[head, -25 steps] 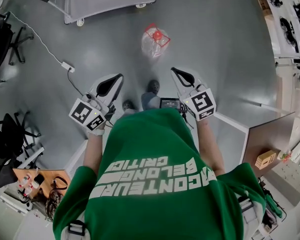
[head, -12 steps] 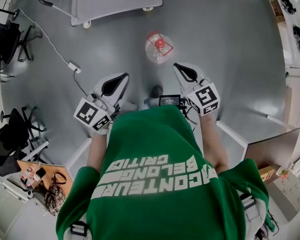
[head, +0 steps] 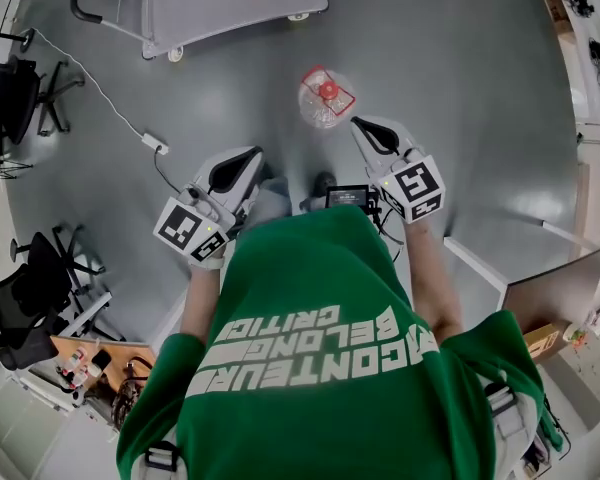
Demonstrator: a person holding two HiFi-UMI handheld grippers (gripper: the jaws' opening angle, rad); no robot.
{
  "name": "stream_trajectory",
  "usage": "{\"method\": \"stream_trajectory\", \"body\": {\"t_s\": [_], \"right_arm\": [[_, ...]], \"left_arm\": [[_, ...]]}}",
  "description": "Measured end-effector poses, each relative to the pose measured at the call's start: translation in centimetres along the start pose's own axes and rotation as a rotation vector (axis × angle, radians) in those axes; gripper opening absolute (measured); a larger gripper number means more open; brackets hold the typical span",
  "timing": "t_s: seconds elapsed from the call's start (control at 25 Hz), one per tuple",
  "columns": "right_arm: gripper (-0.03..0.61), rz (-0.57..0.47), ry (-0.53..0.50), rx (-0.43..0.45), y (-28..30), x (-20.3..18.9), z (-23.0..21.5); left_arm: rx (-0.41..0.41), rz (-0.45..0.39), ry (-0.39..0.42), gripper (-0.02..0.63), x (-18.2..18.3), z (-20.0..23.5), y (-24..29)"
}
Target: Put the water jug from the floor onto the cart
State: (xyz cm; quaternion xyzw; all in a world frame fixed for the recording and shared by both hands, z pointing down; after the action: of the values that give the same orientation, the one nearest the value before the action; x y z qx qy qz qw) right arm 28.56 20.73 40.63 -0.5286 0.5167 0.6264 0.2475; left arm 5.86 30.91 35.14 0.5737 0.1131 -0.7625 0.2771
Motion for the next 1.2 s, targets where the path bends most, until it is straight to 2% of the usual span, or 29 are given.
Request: {"method": "stream_trajectory", "body": {"t_s": [0.32,0.6,0.84,1.2], "right_arm": [[-0.008,0.013,-0.014,-0.08,4.6,3.3,0.8],[-0.008,0.088,-0.084,-0.104,9.4,5.3,2.0],[-0.008,0.156,-0.076,-0.128,11.3,5.0,2.2],[-0.008,0.242,-0.093,-0.124,13.6,4.5,-1.9]], "left_arm": [[-0.082,-0.048,0.032,0.012,3.4,6.2,-0.6],[-0.062,-0.075,0.006,0.011,4.1,12.3,-4.3],[-0.066,-0.083,-0.015,0.011,4.0,15.0,-5.7],[-0.038,-0.066,-0.034,0.011,4.8,17.1,-4.1]]}}
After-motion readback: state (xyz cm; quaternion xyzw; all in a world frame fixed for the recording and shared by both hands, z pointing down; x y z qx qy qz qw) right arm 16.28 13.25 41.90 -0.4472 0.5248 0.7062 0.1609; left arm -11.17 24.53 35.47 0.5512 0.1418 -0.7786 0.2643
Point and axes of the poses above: the fingertips, and each gripper's own axes: y forward along the fingers, z to its left, x out of its top, the point moved 7 cm from there along -y, backward along the fingers, and after that the axes turned 6 degrees about x, right-handed, at the moved point
